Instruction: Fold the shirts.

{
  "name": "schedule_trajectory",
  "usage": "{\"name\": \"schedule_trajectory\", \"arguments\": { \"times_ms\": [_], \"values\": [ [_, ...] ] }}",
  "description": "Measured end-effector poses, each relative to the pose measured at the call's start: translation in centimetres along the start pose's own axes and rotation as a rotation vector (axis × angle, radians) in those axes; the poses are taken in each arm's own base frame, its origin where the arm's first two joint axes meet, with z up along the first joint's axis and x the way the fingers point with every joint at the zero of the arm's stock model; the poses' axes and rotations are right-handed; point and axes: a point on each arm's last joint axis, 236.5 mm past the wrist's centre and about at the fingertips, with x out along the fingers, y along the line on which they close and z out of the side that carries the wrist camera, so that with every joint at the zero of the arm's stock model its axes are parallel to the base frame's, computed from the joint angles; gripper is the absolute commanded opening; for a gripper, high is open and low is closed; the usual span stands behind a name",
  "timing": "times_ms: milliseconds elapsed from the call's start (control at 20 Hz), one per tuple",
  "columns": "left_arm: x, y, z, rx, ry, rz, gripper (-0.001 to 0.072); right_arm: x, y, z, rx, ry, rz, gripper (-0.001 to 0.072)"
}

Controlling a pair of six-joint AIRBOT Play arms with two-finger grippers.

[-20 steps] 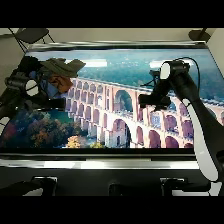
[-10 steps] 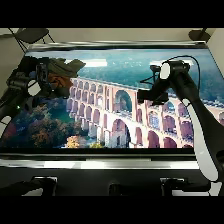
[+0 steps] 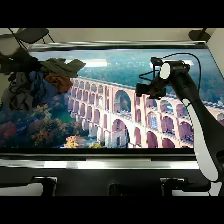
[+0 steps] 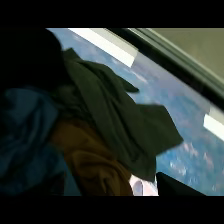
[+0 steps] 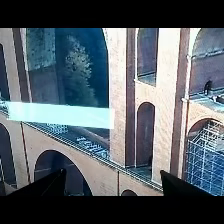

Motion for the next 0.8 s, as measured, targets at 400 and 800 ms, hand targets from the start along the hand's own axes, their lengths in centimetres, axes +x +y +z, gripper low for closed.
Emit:
{"name": "schedule_trajectory", "arguments": {
  "times_ms": [400,800],
  "values": [
    [2.1,18.1,2.6,-0.361,0.148,0.084,0.0716,0.0,0.3,0.8,0.001,-0.031,0.011,0.0669],
    [5.1,18.7,-2.2,0.364,0.322,0.103,0.0720,0.0,0.4,1.2,0.001,-0.048,0.016,0.0669]
  ]
}}
